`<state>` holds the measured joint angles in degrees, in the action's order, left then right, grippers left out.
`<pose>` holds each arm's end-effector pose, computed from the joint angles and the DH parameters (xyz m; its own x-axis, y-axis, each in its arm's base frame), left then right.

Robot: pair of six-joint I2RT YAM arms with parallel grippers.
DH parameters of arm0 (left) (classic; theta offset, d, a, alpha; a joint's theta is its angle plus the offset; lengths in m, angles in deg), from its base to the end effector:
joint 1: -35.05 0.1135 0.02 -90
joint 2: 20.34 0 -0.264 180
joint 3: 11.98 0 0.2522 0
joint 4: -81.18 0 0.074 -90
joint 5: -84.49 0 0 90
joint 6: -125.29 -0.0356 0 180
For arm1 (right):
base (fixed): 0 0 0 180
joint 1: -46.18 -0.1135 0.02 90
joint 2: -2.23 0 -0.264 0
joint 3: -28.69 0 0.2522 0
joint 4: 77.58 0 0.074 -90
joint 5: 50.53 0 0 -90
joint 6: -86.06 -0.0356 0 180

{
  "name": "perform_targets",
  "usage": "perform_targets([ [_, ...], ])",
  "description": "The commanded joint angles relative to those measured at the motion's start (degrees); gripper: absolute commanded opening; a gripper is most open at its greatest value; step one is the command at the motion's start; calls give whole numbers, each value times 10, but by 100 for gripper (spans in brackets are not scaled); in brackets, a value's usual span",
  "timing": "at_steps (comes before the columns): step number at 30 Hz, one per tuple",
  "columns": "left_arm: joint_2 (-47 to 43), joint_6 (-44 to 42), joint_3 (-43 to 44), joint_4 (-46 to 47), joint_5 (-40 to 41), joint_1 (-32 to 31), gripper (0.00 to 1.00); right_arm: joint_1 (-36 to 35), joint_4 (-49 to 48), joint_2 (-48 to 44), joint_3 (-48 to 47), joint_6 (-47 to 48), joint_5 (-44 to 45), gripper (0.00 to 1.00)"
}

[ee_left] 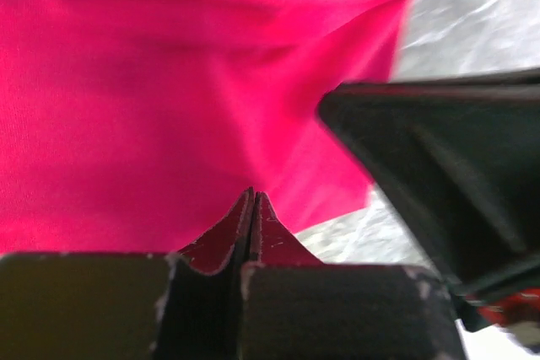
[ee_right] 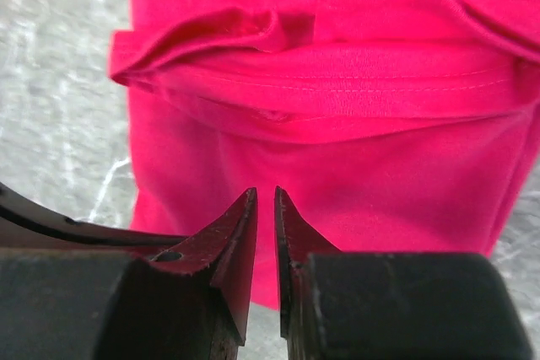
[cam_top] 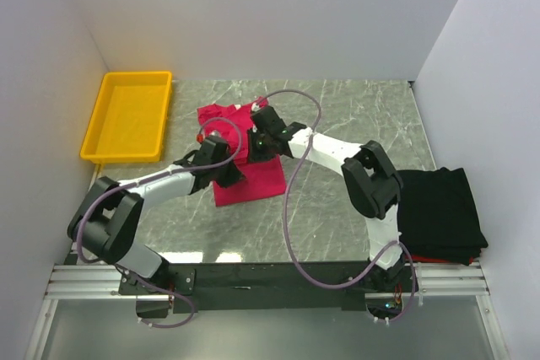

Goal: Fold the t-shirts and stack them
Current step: Fold the tshirt

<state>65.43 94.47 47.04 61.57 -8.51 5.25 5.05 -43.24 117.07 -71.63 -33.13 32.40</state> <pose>0.2606 -0.1514 0.1840 -0.7749 -0.5445 -0.3211 -0.2690 0.7437 -0.6121 0.3338 0.2973 0.2075 -0.8433 -0.0939 -0.5291 -0.3465 0.8477 0.4018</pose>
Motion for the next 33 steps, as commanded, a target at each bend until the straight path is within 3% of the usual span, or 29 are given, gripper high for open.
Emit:
perform_targets([
  [1, 11, 33, -26, 54, -15, -10, 1, 2, -20, 22, -15, 12, 11, 21],
  [12, 31, 56, -72, 95, -16, -20, 1, 1, -12, 74, -59, 16, 32, 22],
  [24, 18, 54, -84, 84, -10, -21, 1, 32, 7, 123, -171, 16, 51, 33],
  [33, -18, 21, -22, 41, 8, 11, 3, 59, 26, 118, -220, 26, 48, 36],
])
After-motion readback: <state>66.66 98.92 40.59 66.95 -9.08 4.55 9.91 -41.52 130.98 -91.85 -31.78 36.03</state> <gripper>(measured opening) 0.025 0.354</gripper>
